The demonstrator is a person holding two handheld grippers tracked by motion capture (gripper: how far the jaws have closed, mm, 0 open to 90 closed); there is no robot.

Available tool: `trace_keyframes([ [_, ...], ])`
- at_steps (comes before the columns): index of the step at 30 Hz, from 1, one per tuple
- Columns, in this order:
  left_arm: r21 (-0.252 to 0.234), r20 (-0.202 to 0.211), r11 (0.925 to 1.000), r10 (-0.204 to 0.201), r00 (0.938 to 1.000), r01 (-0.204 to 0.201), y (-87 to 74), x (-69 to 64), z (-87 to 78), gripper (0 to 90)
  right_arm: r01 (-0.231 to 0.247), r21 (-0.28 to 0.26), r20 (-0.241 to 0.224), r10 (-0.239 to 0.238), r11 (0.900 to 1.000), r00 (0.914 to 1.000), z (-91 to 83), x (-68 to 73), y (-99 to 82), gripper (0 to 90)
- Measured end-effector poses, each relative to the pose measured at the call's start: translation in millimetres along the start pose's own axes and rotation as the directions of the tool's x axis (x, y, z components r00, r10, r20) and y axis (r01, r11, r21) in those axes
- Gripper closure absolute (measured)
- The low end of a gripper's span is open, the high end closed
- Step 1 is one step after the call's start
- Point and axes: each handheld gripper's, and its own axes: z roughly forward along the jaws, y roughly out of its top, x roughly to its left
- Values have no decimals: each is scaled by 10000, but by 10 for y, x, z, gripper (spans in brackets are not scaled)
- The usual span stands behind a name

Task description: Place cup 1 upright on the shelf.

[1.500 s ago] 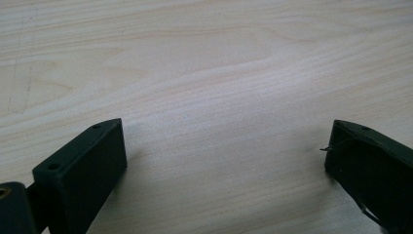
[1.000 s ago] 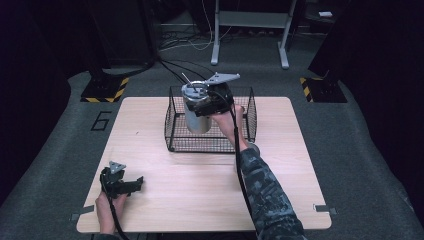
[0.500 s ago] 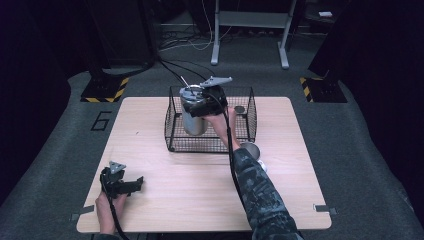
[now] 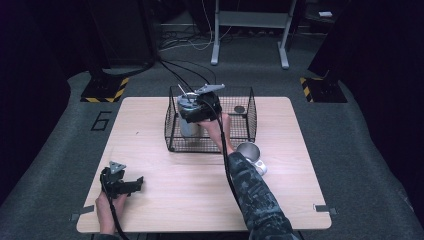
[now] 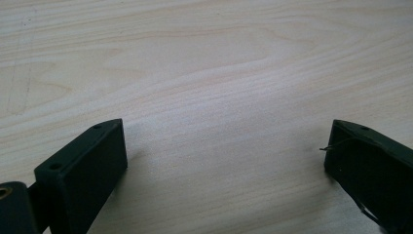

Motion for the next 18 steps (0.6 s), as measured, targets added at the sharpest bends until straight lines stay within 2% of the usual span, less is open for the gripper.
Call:
trace_keyframes([
  [9,4,12,10000,-8,10000,8,1,-1,-1,19,-167,239,97,165,9996,9998,107,16,-98,34],
  [18,12,10,10000,-4,10000,4,1,0,-1,19,-283,240,57,281,9993,9996,172,45,-135,34],
])
